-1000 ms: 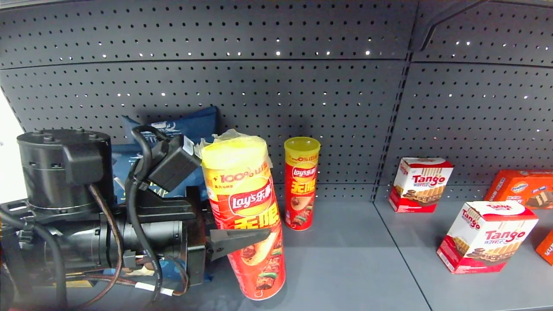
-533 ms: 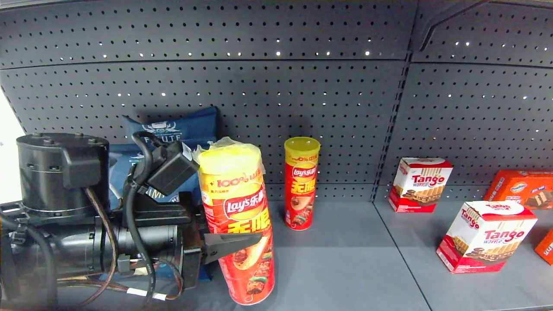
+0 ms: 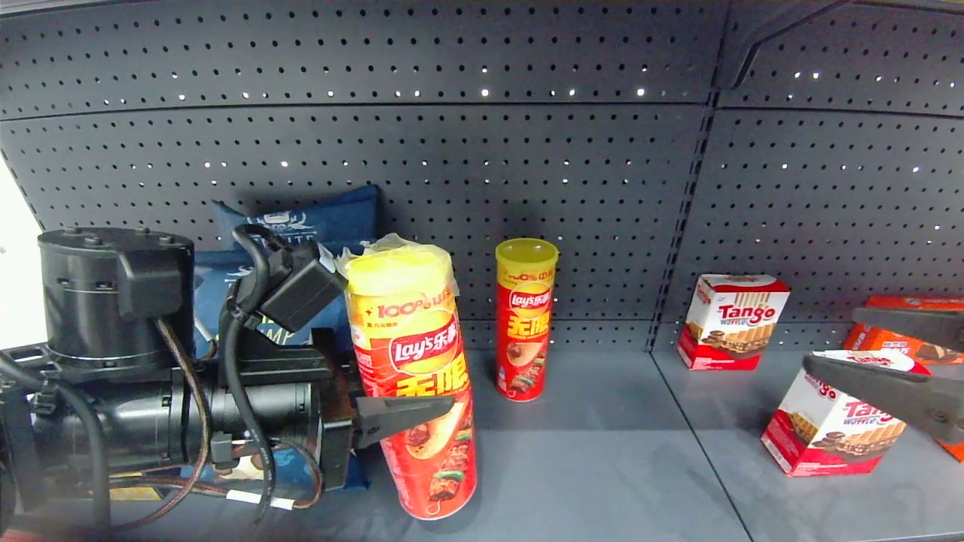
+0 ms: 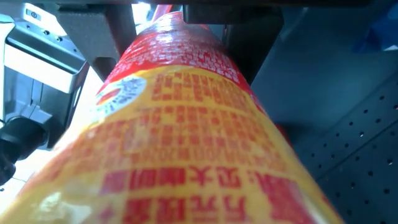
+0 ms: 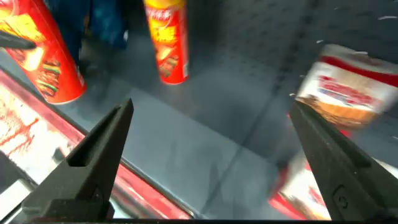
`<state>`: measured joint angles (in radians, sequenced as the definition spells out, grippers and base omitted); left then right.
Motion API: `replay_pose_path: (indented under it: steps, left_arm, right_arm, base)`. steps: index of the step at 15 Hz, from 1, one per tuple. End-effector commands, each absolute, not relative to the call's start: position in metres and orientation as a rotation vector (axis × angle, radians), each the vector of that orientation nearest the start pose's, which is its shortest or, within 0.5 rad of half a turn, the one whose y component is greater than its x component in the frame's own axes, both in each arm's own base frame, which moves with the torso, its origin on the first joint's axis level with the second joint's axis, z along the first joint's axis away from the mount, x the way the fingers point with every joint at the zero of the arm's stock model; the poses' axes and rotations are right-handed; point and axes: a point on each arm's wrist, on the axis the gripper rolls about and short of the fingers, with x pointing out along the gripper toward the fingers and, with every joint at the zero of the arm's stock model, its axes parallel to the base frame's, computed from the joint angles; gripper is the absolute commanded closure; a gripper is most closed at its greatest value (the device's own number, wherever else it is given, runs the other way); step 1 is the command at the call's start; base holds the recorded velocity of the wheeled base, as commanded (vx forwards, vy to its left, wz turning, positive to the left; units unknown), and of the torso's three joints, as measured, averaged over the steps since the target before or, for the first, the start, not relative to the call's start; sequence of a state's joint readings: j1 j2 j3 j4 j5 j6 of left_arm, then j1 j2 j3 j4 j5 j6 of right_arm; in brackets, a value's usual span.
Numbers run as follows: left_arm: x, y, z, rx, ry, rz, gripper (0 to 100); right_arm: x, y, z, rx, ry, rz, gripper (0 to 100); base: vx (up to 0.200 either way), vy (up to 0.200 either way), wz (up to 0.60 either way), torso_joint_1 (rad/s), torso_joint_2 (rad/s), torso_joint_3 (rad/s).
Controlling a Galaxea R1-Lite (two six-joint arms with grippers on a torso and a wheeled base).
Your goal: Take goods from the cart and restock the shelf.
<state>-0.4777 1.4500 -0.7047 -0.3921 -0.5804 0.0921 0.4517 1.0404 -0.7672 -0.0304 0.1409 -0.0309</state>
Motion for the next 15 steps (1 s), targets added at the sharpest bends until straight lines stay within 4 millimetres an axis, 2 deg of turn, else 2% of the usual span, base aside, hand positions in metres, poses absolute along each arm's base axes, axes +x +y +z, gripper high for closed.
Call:
replay_pose_path:
  steps: [1, 5, 10, 15]
  left_arm:
    - [0.205, -0.118, 0.201, 0.062, 0.321, -1.055, 100]
    - [0.206, -0.120, 0.199, 0.064, 0.326, -1.063, 100]
    - [0.206, -0.117, 0.199, 0.052, 0.327, -1.093, 100]
    - [0.208, -0.115, 0.201, 0.046, 0.316, -1.104, 100]
  right_arm:
    - [0.152, 0.092, 0.252, -0.096, 0.293, 0.660, 0]
    - [0.184, 0.132, 0.237, -0.134, 0.337, 0.729, 0]
    - [0.228, 0.162, 0.228, -0.151, 0.354, 0.736, 0]
    - [0.270, 0.187, 0.202, -0.133, 0.302, 0.846, 0]
  base:
    - [0.000, 0.000, 0.00, 0.000, 0.00, 0.000]
    - [0.000, 0.000, 0.00, 0.000, 0.00, 0.000]
    - [0.000, 0.000, 0.00, 0.000, 0.00, 0.000]
    - [0.000, 0.000, 0.00, 0.000, 0.00, 0.000]
